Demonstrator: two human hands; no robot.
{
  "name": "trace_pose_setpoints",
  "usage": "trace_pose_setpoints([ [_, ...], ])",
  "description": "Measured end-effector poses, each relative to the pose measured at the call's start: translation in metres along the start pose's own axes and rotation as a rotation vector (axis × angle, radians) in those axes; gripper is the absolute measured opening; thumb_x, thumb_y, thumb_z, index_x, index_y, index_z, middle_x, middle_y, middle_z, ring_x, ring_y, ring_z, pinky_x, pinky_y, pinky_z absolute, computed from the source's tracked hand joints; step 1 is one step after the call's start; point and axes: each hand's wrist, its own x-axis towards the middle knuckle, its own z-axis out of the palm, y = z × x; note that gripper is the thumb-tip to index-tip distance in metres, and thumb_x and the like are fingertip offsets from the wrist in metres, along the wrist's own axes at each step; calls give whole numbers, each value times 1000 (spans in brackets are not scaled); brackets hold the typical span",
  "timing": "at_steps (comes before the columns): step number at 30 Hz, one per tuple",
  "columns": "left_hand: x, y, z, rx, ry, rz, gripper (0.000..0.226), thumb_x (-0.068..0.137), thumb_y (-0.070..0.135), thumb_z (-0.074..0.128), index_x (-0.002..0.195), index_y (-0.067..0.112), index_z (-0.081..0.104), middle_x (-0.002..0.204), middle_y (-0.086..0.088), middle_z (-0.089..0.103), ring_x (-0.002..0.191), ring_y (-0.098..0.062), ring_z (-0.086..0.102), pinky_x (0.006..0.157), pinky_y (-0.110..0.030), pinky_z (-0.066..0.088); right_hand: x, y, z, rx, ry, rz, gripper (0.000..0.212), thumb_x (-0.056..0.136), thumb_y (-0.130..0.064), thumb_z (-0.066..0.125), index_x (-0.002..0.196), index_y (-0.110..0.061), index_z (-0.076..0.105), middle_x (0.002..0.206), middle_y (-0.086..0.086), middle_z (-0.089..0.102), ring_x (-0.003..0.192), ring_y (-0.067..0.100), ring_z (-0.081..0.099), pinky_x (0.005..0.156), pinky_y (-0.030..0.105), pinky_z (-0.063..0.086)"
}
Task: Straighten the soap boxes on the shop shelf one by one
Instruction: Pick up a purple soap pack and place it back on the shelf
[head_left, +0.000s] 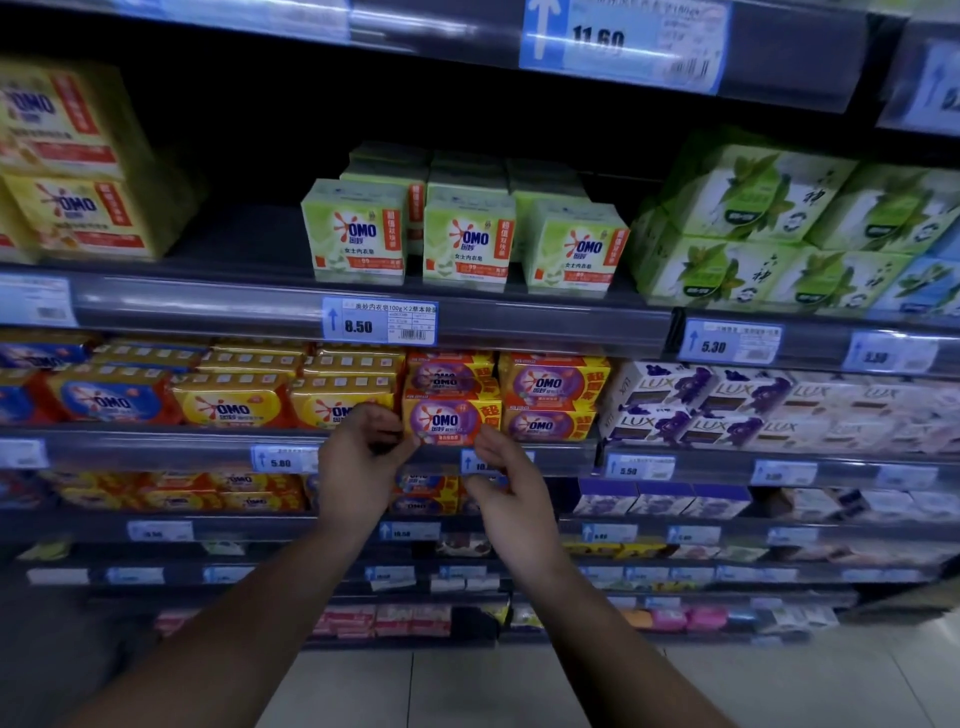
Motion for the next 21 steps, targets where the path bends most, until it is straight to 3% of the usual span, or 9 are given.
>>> trace_pose_setpoints([
  [5, 5, 2, 3, 96, 137, -26, 34, 81, 24, 84, 89, 14, 53, 78, 2, 56, 71, -16, 56, 57, -27, 38, 7, -4, 2, 20, -112, 50, 67, 97, -11, 55, 153, -42, 34, 143, -19, 48, 125, -5, 50, 86, 20, 50],
  [9, 8, 3, 8, 116, 180, -51, 36, 83, 25, 83, 83, 14, 49, 73, -3, 54, 65, -18, 53, 53, -30, 35, 11, 0, -2, 57, -183, 48, 73, 96, -9, 55, 156, -41, 29, 155, -21, 38, 125, -2, 54, 108, 40, 49],
  [12, 7, 3, 12, 125, 208, -70, 38, 83, 26, 83, 82, 12, 48, 73, -7, 54, 64, -22, 52, 53, -32, 36, 12, 0, -7, 112, -207, 69, 65, 96, -10, 58, 149, -43, 40, 141, -18, 52, 119, 5, 62, 105, 38, 53],
  [14, 5, 2, 14, 125, 212, -80, 37, 85, 25, 82, 83, 11, 48, 73, -8, 53, 64, -23, 53, 52, -31, 35, 12, -2, -17, 151, -91, 45, 49, 97, -8, 60, 132, -42, 53, 130, -20, 58, 111, 11, 68, 97, 37, 58],
  [17, 2, 0, 17, 146, 225, -82, 37, 86, 26, 81, 85, 9, 48, 71, -7, 54, 62, -19, 54, 51, -29, 34, 15, -2, -45, 175, 158, -42, 30, 98, -3, 60, 121, -21, 63, 124, -12, 63, 106, 22, 69, 90, 51, 59],
  [19, 1, 0, 20, 160, 243, -103, 37, 86, 28, 81, 87, 9, 49, 71, -5, 55, 61, -17, 54, 49, -29, 33, 15, -2, -66, 179, 263, -67, 26, 97, -5, 61, 121, -17, 62, 120, -11, 62, 102, 15, 69, 90, 52, 58],
  [21, 2, 5, 23, 164, 262, -133, 37, 86, 27, 81, 88, 8, 49, 71, -6, 56, 62, -19, 56, 49, -29, 34, 15, -2, -83, 156, 309, -89, 27, 98, -8, 61, 122, -21, 60, 124, -10, 60, 94, 4, 69, 86, 41, 61],
])
